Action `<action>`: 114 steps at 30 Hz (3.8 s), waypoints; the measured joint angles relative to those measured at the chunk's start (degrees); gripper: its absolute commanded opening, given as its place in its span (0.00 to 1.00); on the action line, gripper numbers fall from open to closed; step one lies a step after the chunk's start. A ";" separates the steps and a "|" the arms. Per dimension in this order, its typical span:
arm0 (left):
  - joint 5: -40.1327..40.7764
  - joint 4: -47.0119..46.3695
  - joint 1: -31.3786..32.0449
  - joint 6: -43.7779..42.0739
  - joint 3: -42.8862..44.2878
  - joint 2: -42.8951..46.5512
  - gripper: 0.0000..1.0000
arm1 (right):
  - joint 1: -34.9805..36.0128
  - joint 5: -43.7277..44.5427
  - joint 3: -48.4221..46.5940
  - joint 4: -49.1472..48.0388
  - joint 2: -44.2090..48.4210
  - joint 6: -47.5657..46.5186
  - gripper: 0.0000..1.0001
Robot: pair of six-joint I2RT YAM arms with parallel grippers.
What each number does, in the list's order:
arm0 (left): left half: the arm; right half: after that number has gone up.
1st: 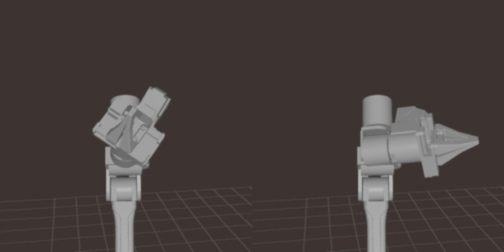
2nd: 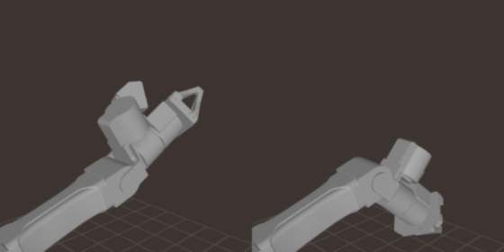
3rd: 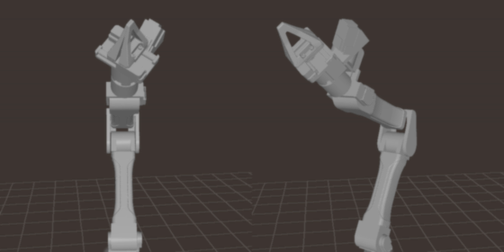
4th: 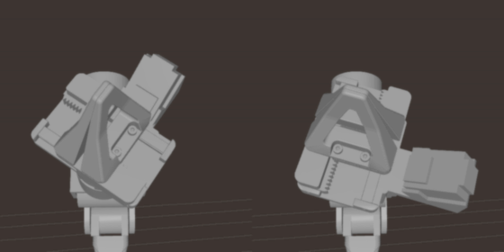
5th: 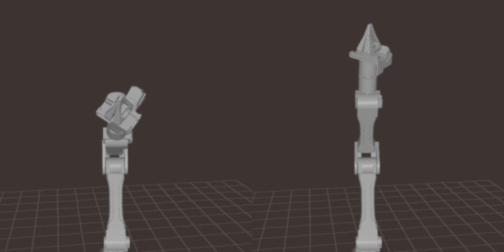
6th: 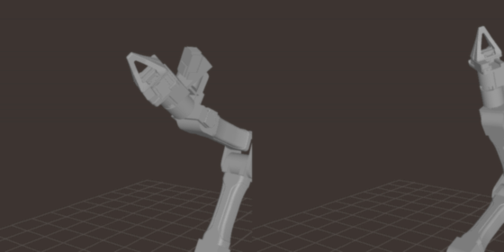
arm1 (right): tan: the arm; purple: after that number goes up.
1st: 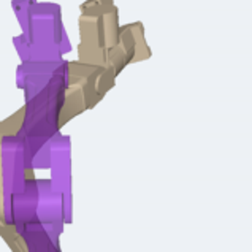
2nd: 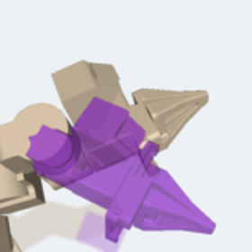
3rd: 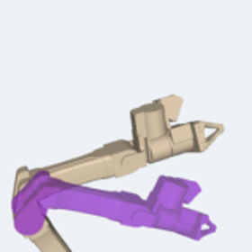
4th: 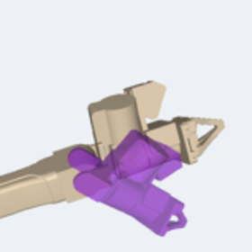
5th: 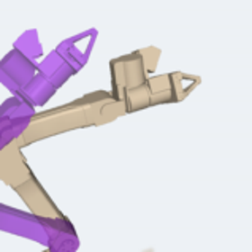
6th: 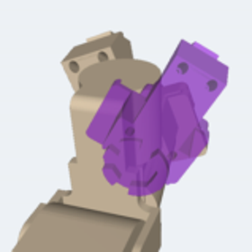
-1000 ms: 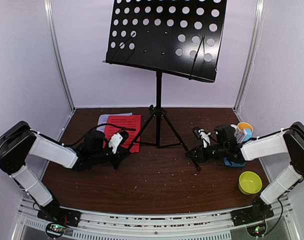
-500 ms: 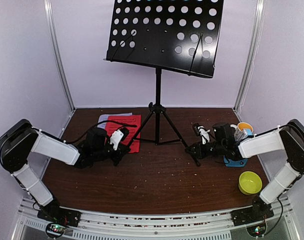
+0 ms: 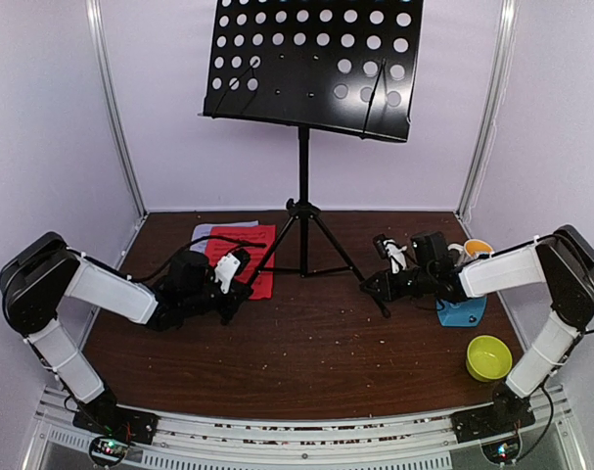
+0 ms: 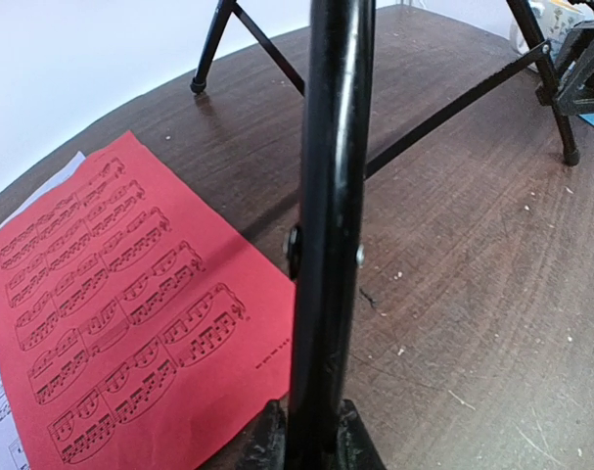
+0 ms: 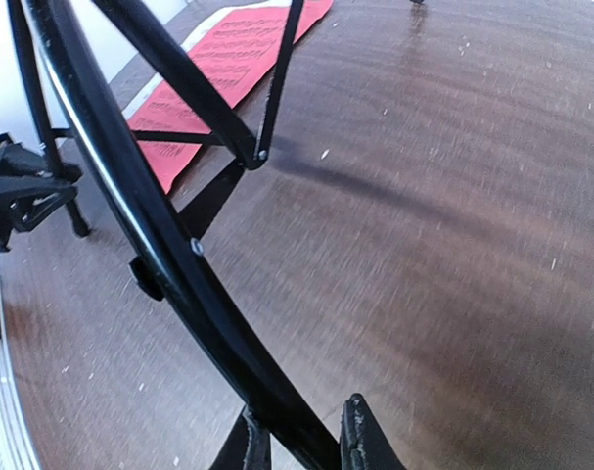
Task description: Set up the instrument practice props
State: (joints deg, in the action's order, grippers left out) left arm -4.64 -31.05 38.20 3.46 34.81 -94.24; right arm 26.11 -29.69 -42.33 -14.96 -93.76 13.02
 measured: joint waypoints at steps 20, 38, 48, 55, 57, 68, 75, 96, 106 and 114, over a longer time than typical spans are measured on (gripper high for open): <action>17.97 -0.48 8.92 10.19 2.25 -2.36 0.00 | -1.60 4.20 -20.00 9.18 -12.87 -5.22 0.00; 19.71 2.97 14.69 19.43 6.29 -4.81 0.00 | -1.90 11.87 -35.28 15.54 -25.66 11.15 0.14; 16.37 4.22 15.28 19.41 5.20 -3.10 0.00 | -1.90 10.34 -27.61 13.11 -17.92 11.06 0.47; 13.97 6.43 15.19 18.14 3.32 -0.24 0.00 | -1.75 7.13 -20.20 8.37 -8.04 10.93 0.60; 12.28 6.67 14.75 17.29 2.75 0.42 0.00 | -1.75 6.10 -18.10 6.95 -5.75 10.80 0.65; 5.64 6.29 13.88 15.30 -0.94 3.63 0.13 | -1.73 1.36 -15.93 2.32 -3.21 9.70 0.72; -0.81 14.45 11.19 13.07 -1.73 7.50 0.65 | -1.60 0.07 -13.62 1.05 -0.04 9.90 0.76; 23.93 25.14 9.88 2.82 -13.00 33.51 0.73 | -0.39 -0.09 -7.63 -0.42 7.63 10.86 0.77; 6.49 21.46 -12.15 24.96 -13.44 32.92 0.77 | 1.81 0.07 -7.63 -1.64 7.50 12.26 0.67; -8.31 16.20 -30.82 36.20 -13.92 25.49 0.77 | 8.76 2.14 -5.42 -3.10 6.88 14.21 0.58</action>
State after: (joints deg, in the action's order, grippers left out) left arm -12.95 -14.85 7.38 39.66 20.88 -68.75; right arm 34.87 -27.55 -47.75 -18.06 -86.87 27.22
